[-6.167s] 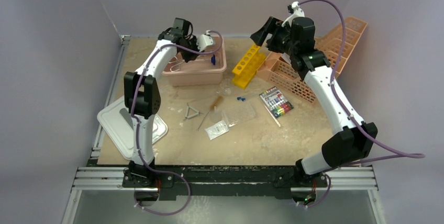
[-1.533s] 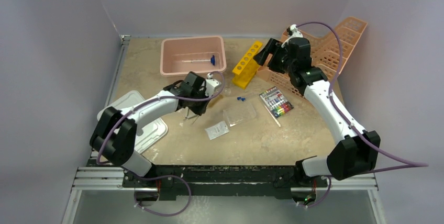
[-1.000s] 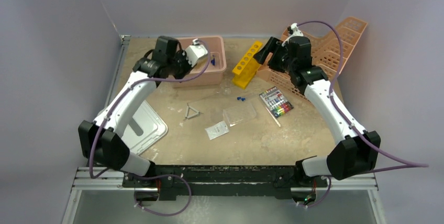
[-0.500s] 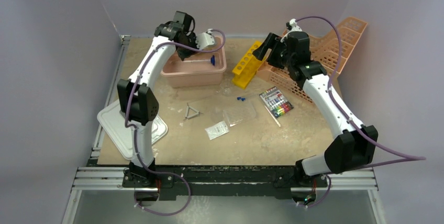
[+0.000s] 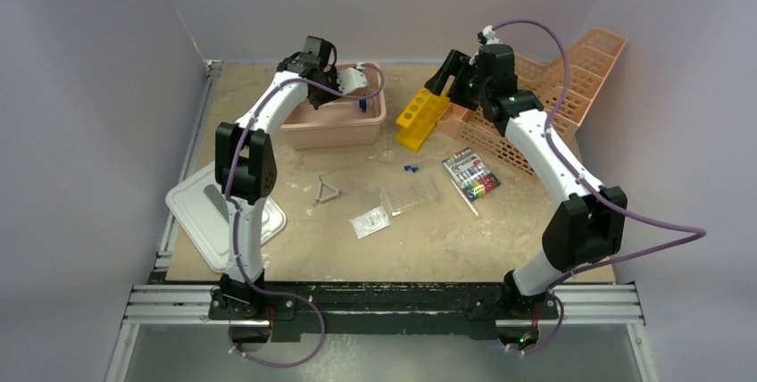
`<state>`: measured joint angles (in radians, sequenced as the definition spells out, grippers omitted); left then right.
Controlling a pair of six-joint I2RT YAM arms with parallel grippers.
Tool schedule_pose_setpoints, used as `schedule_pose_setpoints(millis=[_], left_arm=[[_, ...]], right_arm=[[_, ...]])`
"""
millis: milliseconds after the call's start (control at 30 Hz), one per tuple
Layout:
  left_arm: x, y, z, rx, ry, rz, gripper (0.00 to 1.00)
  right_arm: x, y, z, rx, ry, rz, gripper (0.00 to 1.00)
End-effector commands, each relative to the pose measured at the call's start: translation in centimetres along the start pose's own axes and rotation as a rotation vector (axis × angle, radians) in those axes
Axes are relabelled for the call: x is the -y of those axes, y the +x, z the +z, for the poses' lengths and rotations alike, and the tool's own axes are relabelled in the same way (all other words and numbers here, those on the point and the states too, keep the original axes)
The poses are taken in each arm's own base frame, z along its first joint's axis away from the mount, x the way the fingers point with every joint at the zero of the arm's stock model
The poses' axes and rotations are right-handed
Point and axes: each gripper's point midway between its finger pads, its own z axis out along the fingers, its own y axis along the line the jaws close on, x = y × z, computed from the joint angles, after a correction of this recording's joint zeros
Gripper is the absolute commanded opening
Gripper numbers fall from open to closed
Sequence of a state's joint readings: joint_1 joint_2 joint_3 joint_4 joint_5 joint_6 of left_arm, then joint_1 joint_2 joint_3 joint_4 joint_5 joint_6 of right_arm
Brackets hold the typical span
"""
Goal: Organize the chemistry lab equipment
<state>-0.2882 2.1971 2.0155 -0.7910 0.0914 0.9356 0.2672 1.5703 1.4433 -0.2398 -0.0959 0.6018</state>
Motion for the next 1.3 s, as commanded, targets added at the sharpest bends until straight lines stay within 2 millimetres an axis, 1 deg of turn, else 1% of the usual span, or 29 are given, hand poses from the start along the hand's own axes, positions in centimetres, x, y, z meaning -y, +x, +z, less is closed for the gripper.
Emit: schedule_pose_setpoints(millis=[0, 67, 133, 200, 300, 367, 467, 567, 667, 733, 800, 867, 967, 1033, 1133, 1200, 1233, 1267], left_arm=[[-3.1, -1.2, 0.5, 0.059, -0.11, 0.009, 0.07], [-3.7, -0.4, 1.2, 0.019, -0.143, -0.018, 0.12], [-4.5, -0.2, 1.2, -0.001, -0.184, -0.034, 0.15], [-5.2, -0.1, 0.9, -0.006, -0.22, -0.047, 0.18], [-6.3, -0.9, -0.4, 0.018, -0.253, -0.076, 0.21], [-6.8, -2.0, -1.8, 0.057, -0.259, -0.095, 0.24], [-7.0, -4.1, -4.5, 0.139, -0.238, -0.123, 0.26], [-6.8, -5.7, -7.4, 0.209, -0.225, -0.176, 0.27], [-6.8, -6.6, -10.3, 0.268, -0.255, -0.235, 0.29], [-6.2, -6.9, -12.0, 0.308, -0.266, -0.27, 0.31], [-5.1, -7.2, -13.5, 0.348, -0.257, -0.282, 0.32], [-3.8, -7.7, -15.8, 0.405, -0.241, -0.304, 0.33], [-0.9, -8.6, -17.9, 0.497, -0.173, -0.339, 0.33], [1.6, -9.1, -18.9, 0.542, -0.107, -0.348, 0.34], [6.0, -9.1, -19.3, 0.573, 0.006, -0.346, 0.35], [9.2, -8.9, -19.3, 0.598, 0.104, -0.338, 0.37], [11.0, -9.0, -19.2, 0.622, 0.173, -0.333, 0.39], [12.5, -8.8, -19.1, 0.626, 0.222, -0.339, 0.44]], right_arm=[[-1.7, -3.0, -0.9, 0.08, -0.04, -0.017, 0.77], [-1.6, -3.0, -0.8, 0.08, -0.039, -0.016, 0.77], [-1.7, -2.9, -0.8, 0.077, -0.041, -0.017, 0.77], [-1.8, -2.9, -0.9, 0.078, -0.044, -0.018, 0.77], [-1.9, -3.0, -0.9, 0.082, -0.049, -0.018, 0.77], [-2.0, -3.2, -0.9, 0.085, -0.056, -0.019, 0.77], [-2.3, -3.2, -1.1, 0.084, -0.065, -0.019, 0.77], [-2.3, -3.0, -1.5, 0.087, -0.074, -0.02, 0.77], [-2.3, -2.6, -1.9, 0.085, -0.086, -0.014, 0.77], [-2.1, -2.3, -2.1, 0.088, -0.087, -0.012, 0.77], [-1.9, -2.0, -2.3, 0.09, -0.086, -0.012, 0.77], [-1.6, -1.6, -2.5, 0.087, -0.08, -0.017, 0.77], [-1.2, -1.1, -2.8, 0.084, -0.075, -0.02, 0.77], [-0.9, -0.8, -3.0, 0.086, -0.069, -0.02, 0.77], [-0.6, -0.3, -3.3, 0.083, -0.066, -0.019, 0.77], [-0.4, -0.1, -3.5, 0.085, -0.064, -0.019, 0.77], [-0.3, 0.1, -3.6, 0.085, -0.064, -0.017, 0.77], [-0.2, 0.2, -3.6, 0.081, -0.065, -0.016, 0.77]])
